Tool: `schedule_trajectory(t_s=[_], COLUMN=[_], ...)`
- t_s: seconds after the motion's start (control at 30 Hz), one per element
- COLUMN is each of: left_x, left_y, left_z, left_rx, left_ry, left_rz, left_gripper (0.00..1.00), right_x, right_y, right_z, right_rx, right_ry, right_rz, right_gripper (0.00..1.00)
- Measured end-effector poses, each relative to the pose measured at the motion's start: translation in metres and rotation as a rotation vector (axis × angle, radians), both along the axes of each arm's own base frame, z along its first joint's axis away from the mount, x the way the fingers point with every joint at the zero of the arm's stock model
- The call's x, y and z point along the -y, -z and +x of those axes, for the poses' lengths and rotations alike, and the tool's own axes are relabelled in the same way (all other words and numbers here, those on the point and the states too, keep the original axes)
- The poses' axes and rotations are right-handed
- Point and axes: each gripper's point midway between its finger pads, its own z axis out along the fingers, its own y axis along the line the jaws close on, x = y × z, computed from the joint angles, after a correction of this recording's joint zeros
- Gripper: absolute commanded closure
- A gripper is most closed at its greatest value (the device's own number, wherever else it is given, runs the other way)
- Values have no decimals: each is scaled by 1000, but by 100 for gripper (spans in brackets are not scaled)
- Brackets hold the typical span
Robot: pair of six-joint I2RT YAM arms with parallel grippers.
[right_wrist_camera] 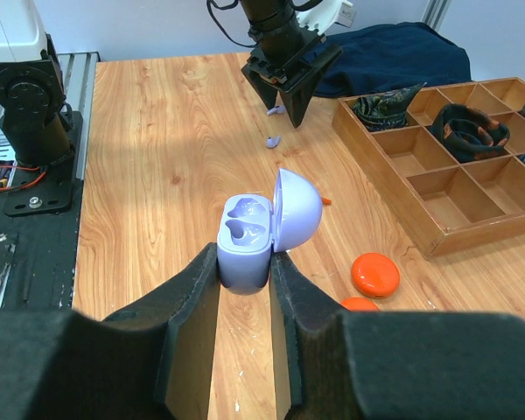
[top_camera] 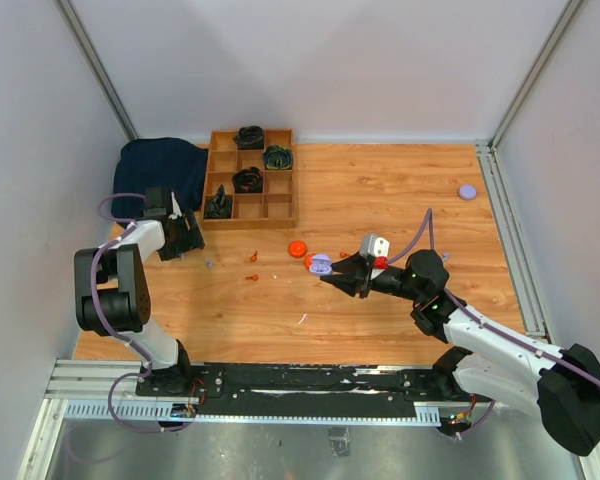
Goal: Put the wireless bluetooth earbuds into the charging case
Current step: Pick up the earbud from the center of the board.
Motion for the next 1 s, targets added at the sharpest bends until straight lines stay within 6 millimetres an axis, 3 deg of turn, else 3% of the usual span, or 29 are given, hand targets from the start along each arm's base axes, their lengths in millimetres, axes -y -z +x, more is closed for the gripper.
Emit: schedule_trajectory(t_s=[0.33, 0.53, 1.0], left_x=[-5, -13, -19], left_y=[-3, -11, 3], left_z=[-5, 10, 4], left_rx=[-15, -3, -68], left_ry=[-18, -22, -15], left_rz=[26, 62, 95], left_gripper=[35, 44, 52], right_x=[0, 0, 0], right_y=[0, 0, 0], right_z=[0, 0, 0], right_rx=[0, 0, 0], right_ry=[0, 0, 0], right_rz=[0, 0, 0], right_gripper=[91, 91, 91])
